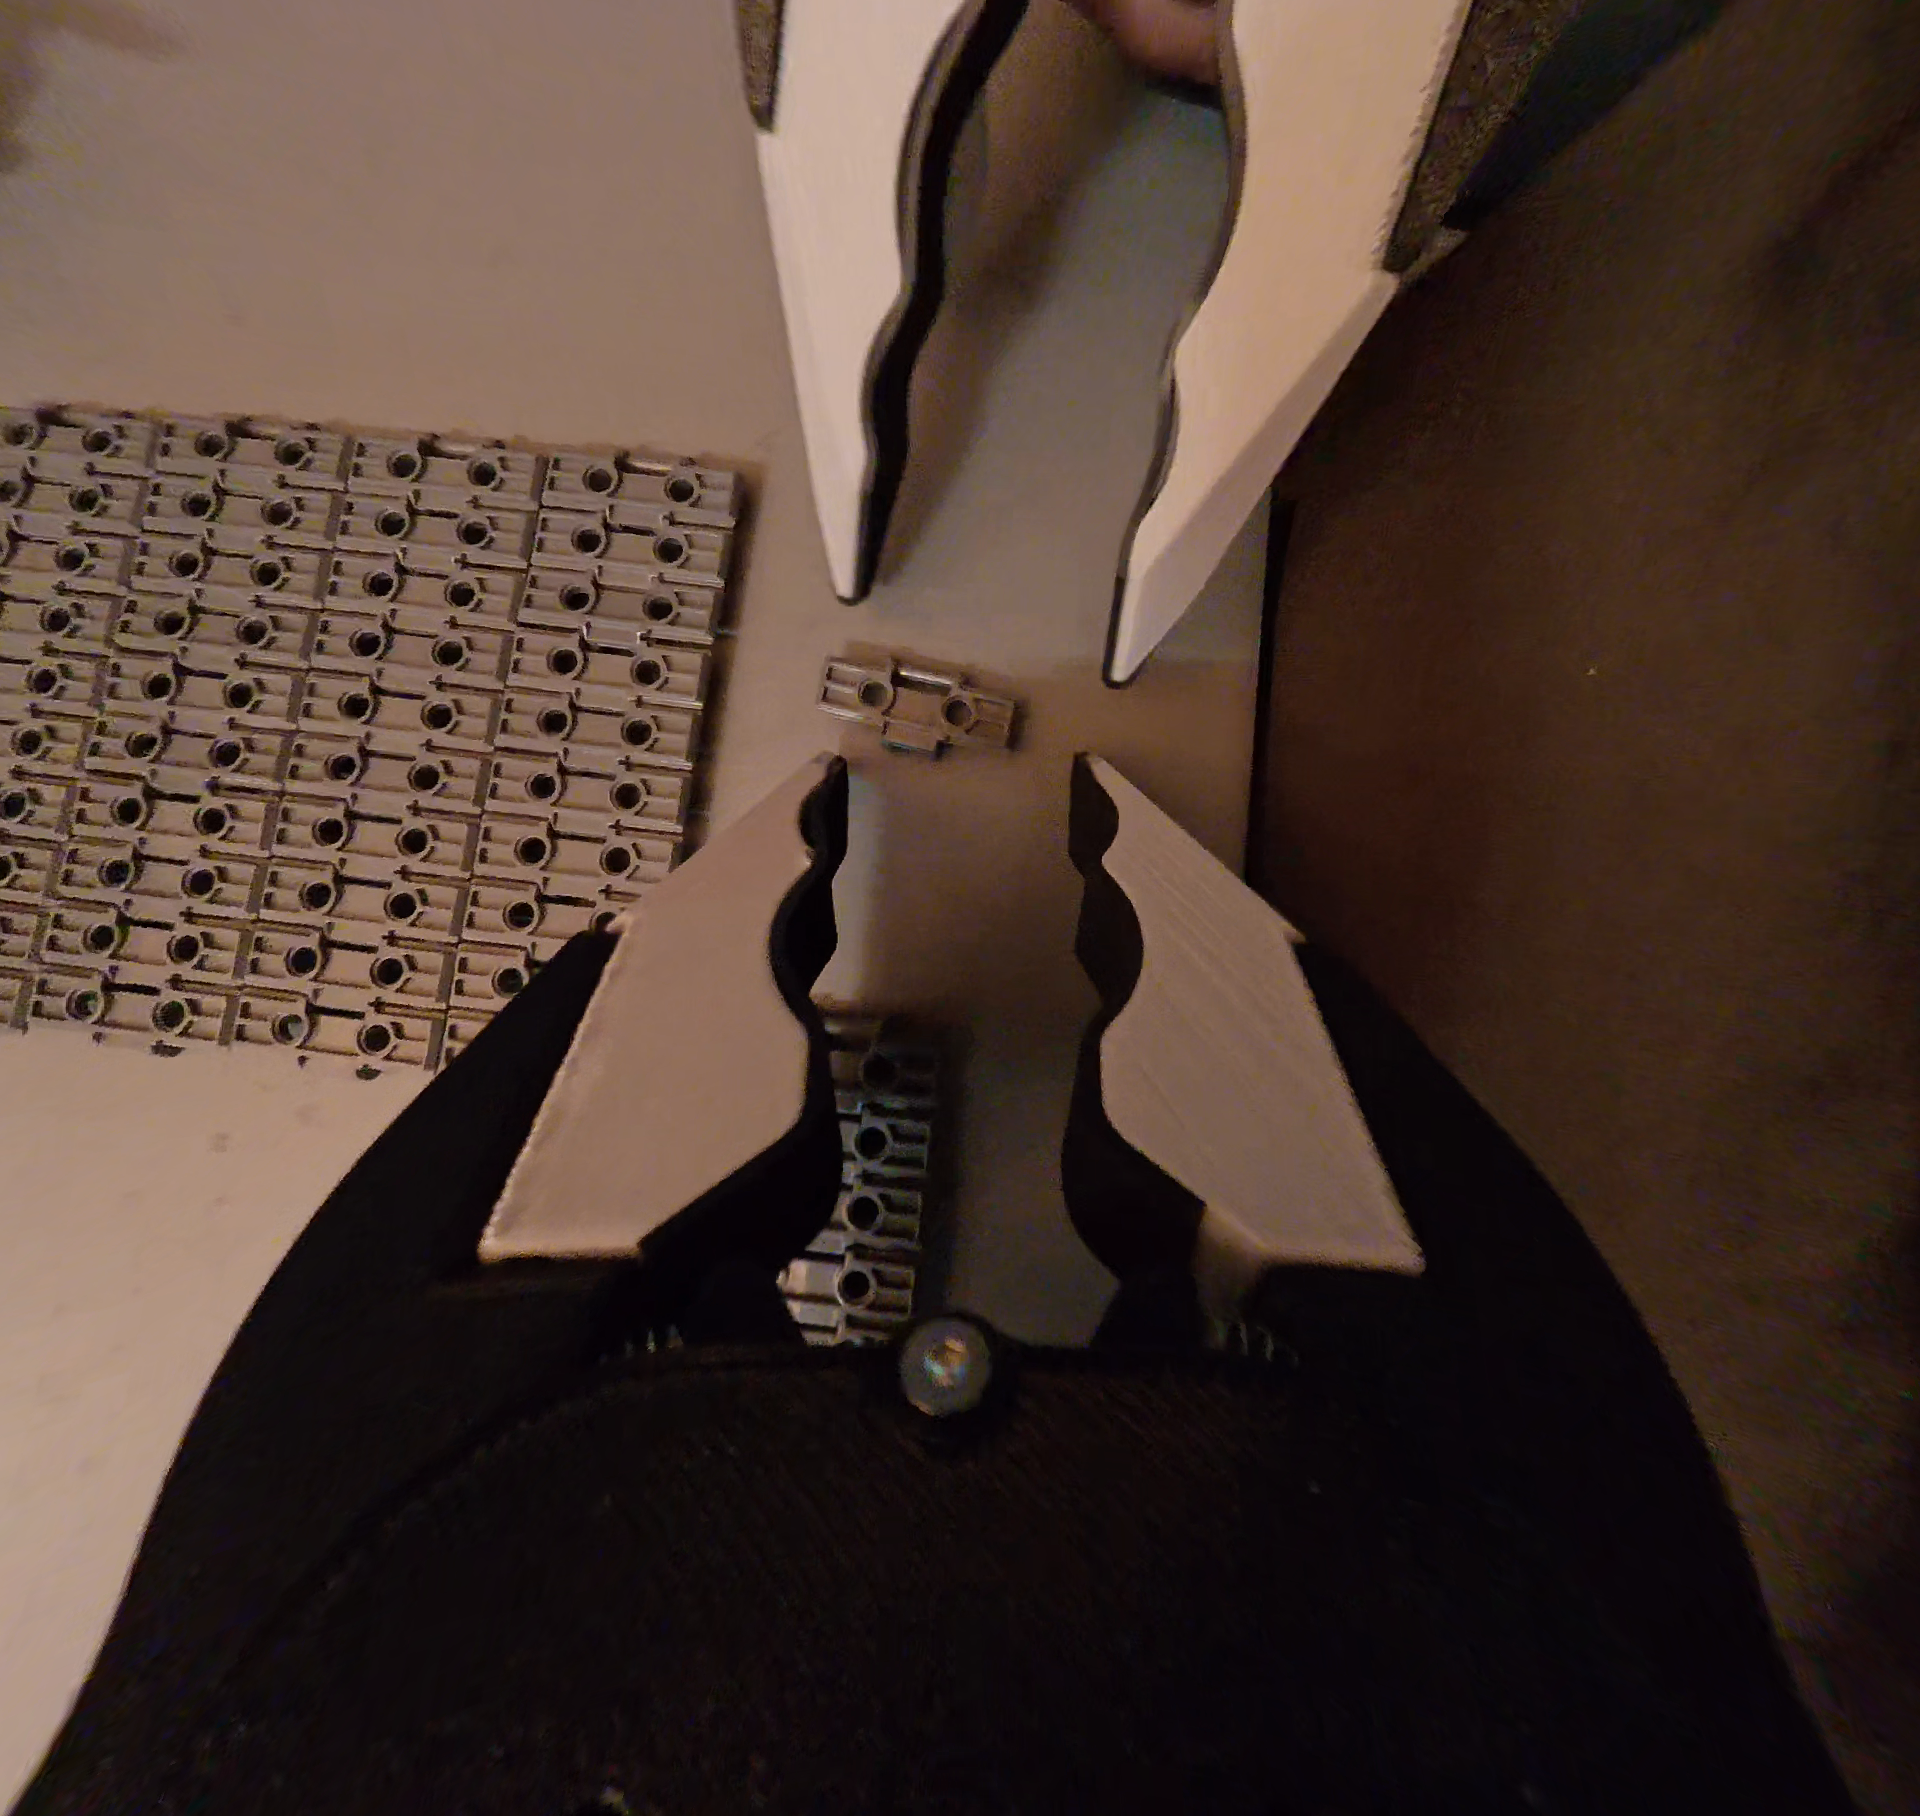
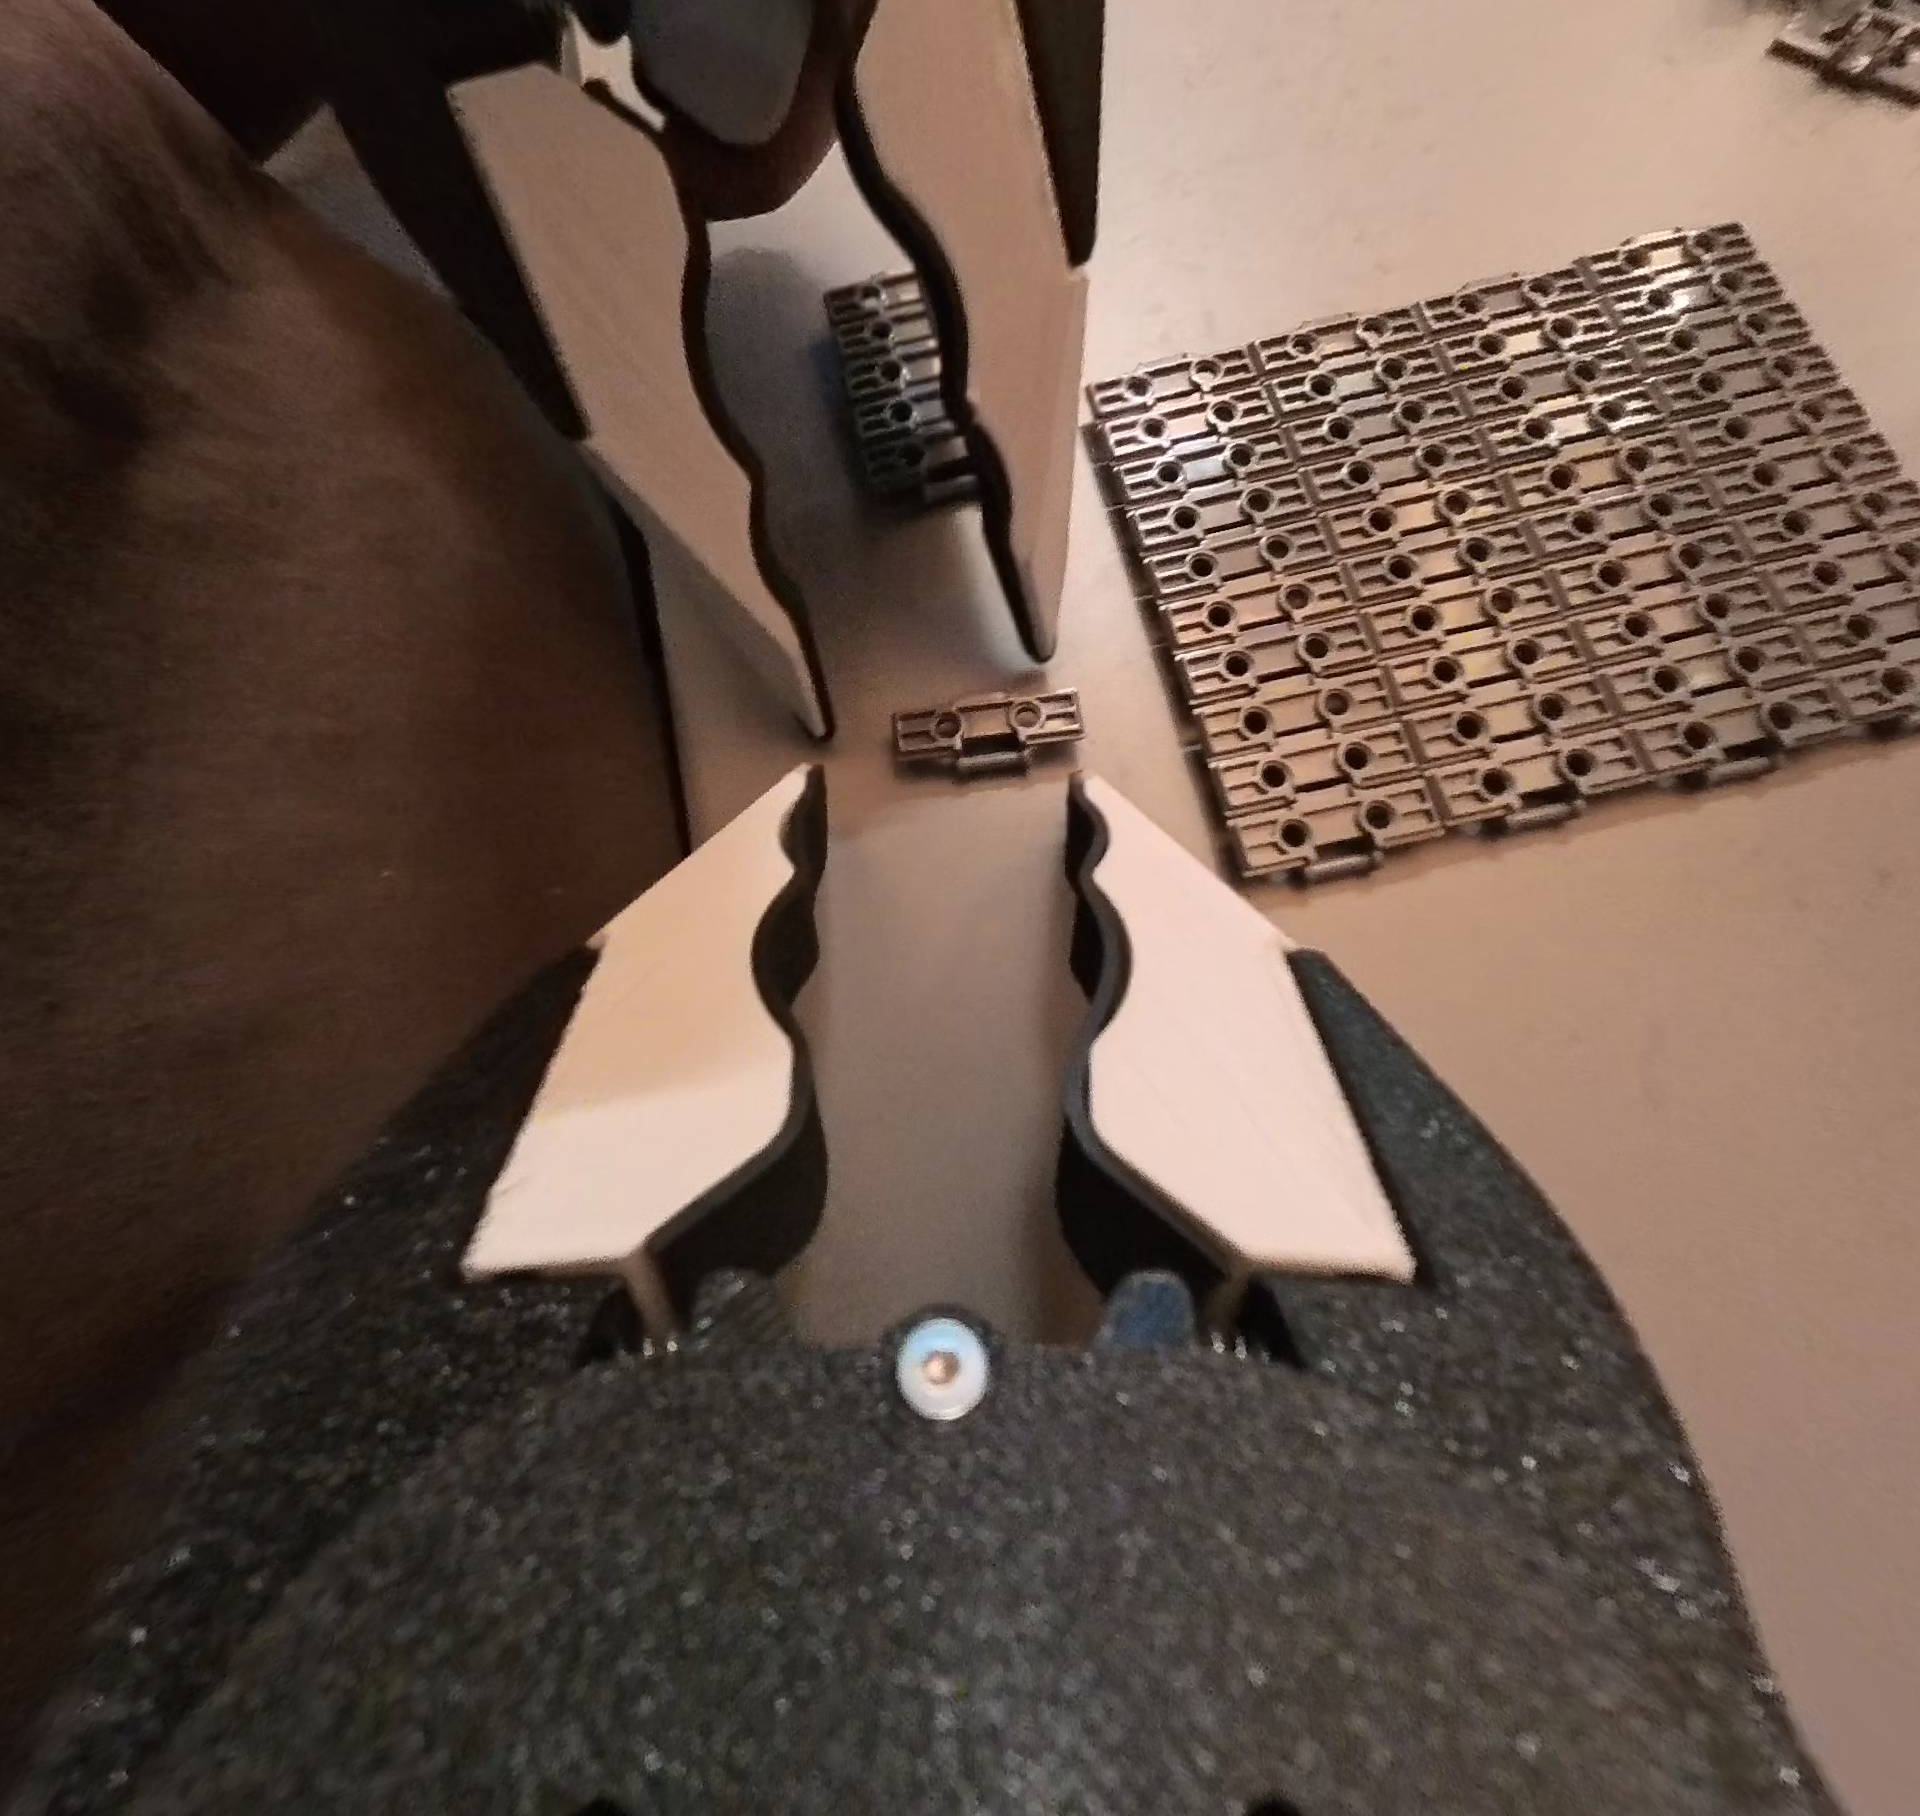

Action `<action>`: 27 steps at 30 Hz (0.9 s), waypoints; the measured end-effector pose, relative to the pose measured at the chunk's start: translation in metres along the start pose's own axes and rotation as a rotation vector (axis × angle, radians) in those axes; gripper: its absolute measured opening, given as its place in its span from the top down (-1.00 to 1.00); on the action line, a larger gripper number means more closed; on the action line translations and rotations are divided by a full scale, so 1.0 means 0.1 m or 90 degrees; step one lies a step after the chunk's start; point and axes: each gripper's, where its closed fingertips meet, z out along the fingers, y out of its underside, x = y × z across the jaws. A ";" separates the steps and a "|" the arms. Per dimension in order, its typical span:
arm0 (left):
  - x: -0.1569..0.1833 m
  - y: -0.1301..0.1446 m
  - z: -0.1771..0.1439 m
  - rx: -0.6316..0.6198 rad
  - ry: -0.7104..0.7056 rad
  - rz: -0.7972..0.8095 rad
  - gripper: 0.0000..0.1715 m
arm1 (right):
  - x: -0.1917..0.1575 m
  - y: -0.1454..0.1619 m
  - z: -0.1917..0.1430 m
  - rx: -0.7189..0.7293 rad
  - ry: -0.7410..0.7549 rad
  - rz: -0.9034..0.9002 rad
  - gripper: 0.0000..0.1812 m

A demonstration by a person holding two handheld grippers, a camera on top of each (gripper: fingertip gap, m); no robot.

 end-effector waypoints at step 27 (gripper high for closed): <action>-0.29 0.03 -0.28 0.019 -0.055 -0.022 0.55 | 0.08 -0.07 0.00 0.013 -0.007 -0.039 0.45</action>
